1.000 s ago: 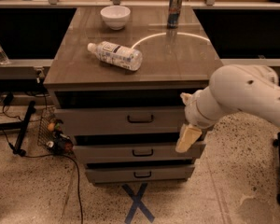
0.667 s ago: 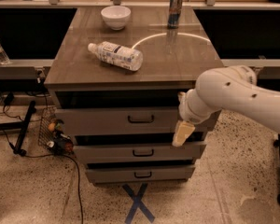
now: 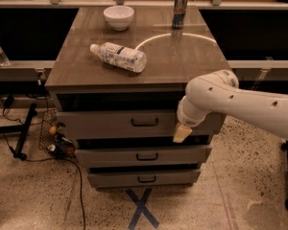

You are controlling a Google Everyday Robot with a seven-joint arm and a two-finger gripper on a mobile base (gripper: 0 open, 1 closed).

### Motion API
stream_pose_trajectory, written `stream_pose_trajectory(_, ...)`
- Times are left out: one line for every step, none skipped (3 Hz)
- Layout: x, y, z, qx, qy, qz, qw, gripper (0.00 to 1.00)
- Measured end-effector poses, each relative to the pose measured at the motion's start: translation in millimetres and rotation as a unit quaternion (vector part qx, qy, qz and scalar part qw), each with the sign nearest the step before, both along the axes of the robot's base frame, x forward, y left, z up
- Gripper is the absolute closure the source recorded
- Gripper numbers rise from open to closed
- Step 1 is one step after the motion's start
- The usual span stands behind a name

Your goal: Open top drawer

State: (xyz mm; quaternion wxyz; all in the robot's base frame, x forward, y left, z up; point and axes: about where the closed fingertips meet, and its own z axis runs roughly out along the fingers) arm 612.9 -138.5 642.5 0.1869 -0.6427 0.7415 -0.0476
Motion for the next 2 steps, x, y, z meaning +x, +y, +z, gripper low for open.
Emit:
stream_pose_trajectory(-1.5, -6.4, -1.5, -0.004, 0.002, -0.003, 1.0, 0.49)
stream_pose_trajectory(-1.5, -6.5, 4.7, -0.004, 0.002, -0.003, 1.0, 0.72)
